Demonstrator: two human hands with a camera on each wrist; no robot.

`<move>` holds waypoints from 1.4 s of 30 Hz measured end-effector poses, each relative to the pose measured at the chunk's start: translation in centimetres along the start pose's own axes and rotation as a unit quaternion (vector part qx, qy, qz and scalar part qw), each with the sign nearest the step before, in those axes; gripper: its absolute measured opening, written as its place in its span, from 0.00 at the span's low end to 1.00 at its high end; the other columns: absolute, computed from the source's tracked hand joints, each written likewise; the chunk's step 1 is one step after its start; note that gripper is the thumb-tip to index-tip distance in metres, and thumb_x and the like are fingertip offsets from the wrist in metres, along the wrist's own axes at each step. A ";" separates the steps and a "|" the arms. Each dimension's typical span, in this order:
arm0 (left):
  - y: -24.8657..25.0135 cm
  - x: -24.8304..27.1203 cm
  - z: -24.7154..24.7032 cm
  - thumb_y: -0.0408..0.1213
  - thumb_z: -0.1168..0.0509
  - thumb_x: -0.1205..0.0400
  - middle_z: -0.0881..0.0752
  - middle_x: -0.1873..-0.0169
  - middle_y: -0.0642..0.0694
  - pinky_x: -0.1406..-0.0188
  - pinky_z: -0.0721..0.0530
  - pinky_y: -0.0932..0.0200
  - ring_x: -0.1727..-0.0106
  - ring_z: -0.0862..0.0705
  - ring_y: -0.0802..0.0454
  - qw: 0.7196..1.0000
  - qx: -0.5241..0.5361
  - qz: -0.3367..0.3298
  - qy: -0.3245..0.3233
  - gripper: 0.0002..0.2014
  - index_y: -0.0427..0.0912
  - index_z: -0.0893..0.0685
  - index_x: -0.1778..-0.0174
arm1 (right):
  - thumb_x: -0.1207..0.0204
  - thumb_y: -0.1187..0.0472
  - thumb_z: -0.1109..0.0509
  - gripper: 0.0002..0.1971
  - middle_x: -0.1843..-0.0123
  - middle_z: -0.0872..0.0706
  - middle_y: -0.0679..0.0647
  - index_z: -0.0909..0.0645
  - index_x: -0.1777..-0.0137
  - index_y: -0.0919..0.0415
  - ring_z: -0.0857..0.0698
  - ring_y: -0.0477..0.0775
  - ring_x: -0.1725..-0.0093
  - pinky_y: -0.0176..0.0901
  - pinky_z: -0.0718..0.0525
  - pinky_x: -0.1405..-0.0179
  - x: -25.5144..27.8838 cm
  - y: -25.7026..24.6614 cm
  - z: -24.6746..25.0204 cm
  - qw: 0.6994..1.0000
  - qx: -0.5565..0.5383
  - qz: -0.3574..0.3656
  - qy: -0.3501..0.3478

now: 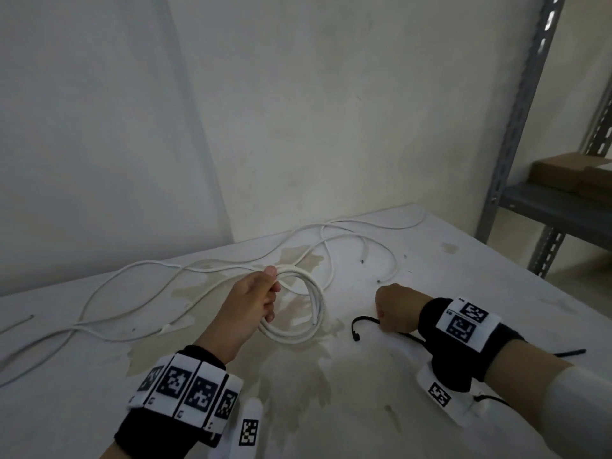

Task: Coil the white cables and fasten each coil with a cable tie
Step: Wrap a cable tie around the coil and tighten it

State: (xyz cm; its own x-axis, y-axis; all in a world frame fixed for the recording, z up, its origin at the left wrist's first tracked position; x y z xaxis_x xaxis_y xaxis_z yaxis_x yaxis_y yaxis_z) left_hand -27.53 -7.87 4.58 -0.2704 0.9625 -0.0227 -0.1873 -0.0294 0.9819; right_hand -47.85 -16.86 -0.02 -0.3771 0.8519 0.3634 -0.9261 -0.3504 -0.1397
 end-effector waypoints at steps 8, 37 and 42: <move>0.1 -0.3 2.5 0.43 0.47 0.14 0.33 0.83 0.56 0.74 0.29 0.63 0.81 0.33 0.59 0.999 0.007 -0.015 0.036 0.18 0.39 0.25 0.67 | 0.22 0.61 0.35 0.04 0.61 0.24 0.47 0.23 0.57 0.61 0.25 0.44 0.64 0.32 0.28 0.68 1.2 -3.7 3.6 0.954 -0.221 0.096 0.177; -0.7 3.1 11.1 0.41 0.48 0.14 0.31 0.83 0.57 0.74 0.29 0.64 0.80 0.32 0.63 0.989 0.031 -0.094 0.112 0.11 0.49 0.20 0.45 | 0.26 0.69 0.30 0.08 0.72 0.18 0.54 0.25 0.62 0.59 0.19 0.50 0.73 0.38 0.21 0.73 5.3 -21.2 2.7 0.763 -0.586 0.229 0.148; -0.5 3.1 12.3 0.40 0.47 0.14 0.34 0.84 0.58 0.77 0.30 0.66 0.80 0.34 0.62 0.986 0.059 -0.096 0.121 0.13 0.39 0.19 0.48 | 0.22 0.72 0.37 0.13 0.69 0.18 0.52 0.17 0.61 0.56 0.19 0.40 0.74 0.31 0.19 0.66 6.0 -22.0 2.6 0.778 -0.551 0.288 0.091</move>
State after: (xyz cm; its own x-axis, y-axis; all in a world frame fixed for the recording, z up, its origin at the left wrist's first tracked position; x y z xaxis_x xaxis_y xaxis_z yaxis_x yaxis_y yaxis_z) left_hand -16.69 -1.52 6.37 -0.4603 0.8546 -0.2402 -0.1494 0.1921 0.9699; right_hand -29.72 -5.07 7.58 -0.6347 0.7528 -0.1746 -0.0099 -0.2339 -0.9722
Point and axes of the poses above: each hand's wrist, its own x-axis away from the middle knuckle, its own z-axis out of the back of the hand, y = z × x, the point moved 5 cm from there along -x, towards the middle knuckle
